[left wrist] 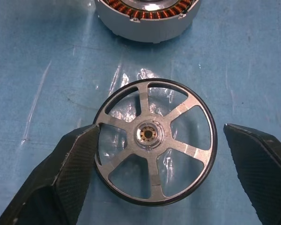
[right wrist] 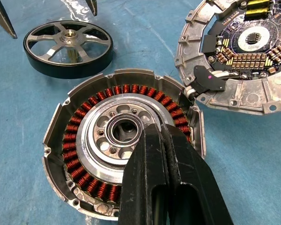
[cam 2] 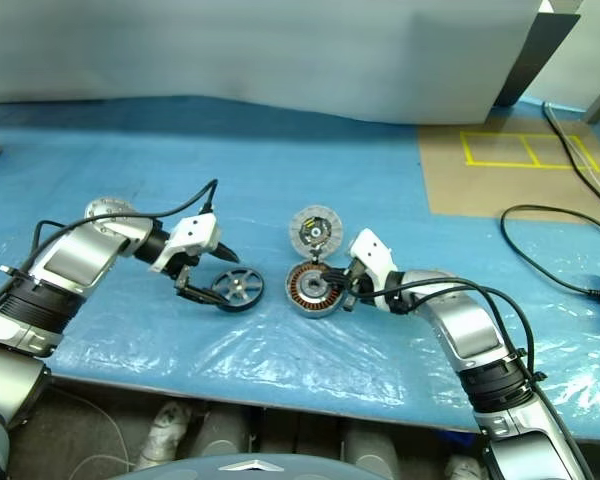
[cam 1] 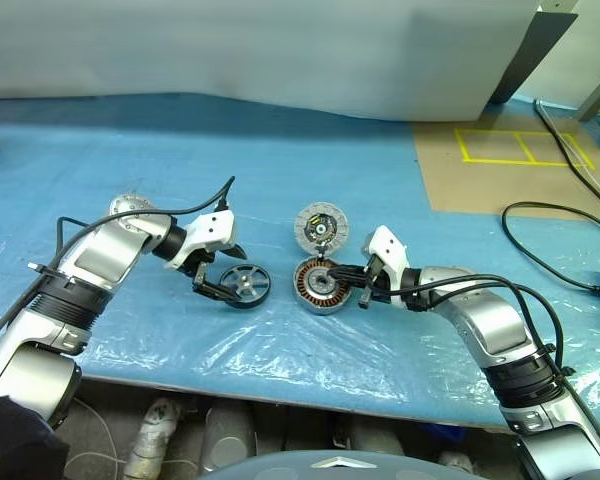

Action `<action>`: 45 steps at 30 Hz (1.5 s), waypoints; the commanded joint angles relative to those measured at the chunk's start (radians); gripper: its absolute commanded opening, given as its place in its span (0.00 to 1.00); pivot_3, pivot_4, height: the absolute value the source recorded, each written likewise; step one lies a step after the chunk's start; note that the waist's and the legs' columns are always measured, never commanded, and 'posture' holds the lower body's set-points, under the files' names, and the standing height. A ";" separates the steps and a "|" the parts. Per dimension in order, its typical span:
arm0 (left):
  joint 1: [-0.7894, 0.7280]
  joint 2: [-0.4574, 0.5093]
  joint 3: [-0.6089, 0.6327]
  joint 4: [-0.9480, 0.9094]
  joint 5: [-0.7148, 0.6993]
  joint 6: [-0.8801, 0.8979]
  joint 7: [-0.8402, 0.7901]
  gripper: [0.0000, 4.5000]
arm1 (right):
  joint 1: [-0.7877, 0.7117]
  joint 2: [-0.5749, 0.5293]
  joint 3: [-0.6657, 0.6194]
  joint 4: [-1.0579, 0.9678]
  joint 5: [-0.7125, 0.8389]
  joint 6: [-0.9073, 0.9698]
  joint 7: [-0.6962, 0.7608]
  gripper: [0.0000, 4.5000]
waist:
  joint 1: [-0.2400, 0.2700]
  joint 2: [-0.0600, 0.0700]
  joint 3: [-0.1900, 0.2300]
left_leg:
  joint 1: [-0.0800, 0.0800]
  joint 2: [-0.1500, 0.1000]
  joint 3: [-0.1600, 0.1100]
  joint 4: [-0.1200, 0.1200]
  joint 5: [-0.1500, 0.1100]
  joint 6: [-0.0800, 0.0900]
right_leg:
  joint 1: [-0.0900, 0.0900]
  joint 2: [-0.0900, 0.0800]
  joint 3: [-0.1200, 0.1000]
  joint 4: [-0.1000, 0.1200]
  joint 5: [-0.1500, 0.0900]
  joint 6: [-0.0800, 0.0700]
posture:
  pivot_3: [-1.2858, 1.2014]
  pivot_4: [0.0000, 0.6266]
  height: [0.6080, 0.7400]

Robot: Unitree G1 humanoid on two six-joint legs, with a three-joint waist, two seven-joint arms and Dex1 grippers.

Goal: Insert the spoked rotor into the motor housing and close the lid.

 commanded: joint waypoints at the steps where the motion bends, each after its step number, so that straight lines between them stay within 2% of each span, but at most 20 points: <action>1: 0.005 -0.007 -0.007 -0.008 0.018 -0.010 0.010 1.00 | 0.010 -0.007 -0.015 -0.013 -0.002 0.003 -0.008 0.00 | 0.000 0.000 0.000 | 0.000 0.000 0.000 0.000 0.000 0.000 | 0.000 0.000 0.000 0.000 0.000 0.000 | 0.52 0.24 1.00; 11: 0.032 -0.048 -0.016 0.020 0.043 -0.008 0.042 1.00 | 0.028 -0.021 -0.007 -0.023 -0.013 0.000 -0.014 0.00 | 0.000 0.000 0.000 | 0.000 0.000 0.000 0.000 0.000 0.000 | 0.000 0.000 0.000 0.000 0.000 0.000 | 0.52 0.24 1.00; 23: 0.004 -0.039 0.021 0.074 -0.042 0.062 -0.078 1.00 | 0.032 -0.028 0.000 -0.025 -0.023 -0.008 -0.021 0.00 | 0.001 0.000 0.000 | 0.000 0.000 0.000 0.000 0.000 0.000 | 0.000 0.000 0.000 0.000 0.000 0.000 | 0.52 0.24 1.00; 28: 0.000 -0.042 0.003 0.124 -0.013 0.035 -0.064 1.00 | 0.037 -0.031 0.013 -0.023 -0.035 -0.019 -0.022 0.00 | 0.001 0.000 0.000 | 0.000 0.000 0.000 0.000 0.000 0.000 | 0.000 0.000 0.000 0.000 0.000 0.000 | 0.52 0.24 1.00; 31: 0.008 -0.036 -0.024 0.170 0.052 -0.059 -0.036 1.00 | 0.040 -0.033 0.017 -0.021 -0.044 -0.025 -0.021 0.00 | 0.001 0.000 0.000 | 0.000 0.000 0.000 0.000 0.000 0.000 | 0.000 0.000 0.000 0.000 0.000 0.000 | 0.52 0.24 1.00; 36: -0.004 -0.078 -0.013 0.221 0.068 -0.072 0.008 1.00 | 0.042 -0.033 0.018 -0.020 -0.053 -0.027 -0.019 0.00 | 0.002 0.000 0.000 | 0.003 0.000 0.000 0.000 0.000 0.000 | 0.004 -0.001 0.000 0.000 0.000 0.000 | 0.52 0.24 1.00; 40: -0.006 -0.085 0.026 0.187 -0.015 0.018 -0.055 1.00 | 0.046 -0.035 0.022 -0.022 -0.059 -0.031 -0.015 0.00 | 0.003 0.000 0.000 | 0.004 0.000 0.000 0.000 0.000 0.000 | 0.004 -0.001 0.000 0.000 0.000 0.000 | 0.52 0.24 1.00; 45: 0.007 -0.073 0.037 0.177 -0.026 -0.002 -0.069 1.00 | 0.048 -0.038 0.025 -0.022 -0.066 -0.036 -0.016 0.00 | 0.003 0.000 0.000 | 0.003 0.000 0.000 -0.001 0.000 0.000 | 0.004 -0.001 0.000 -0.002 0.000 0.000 | 0.52 0.24 1.00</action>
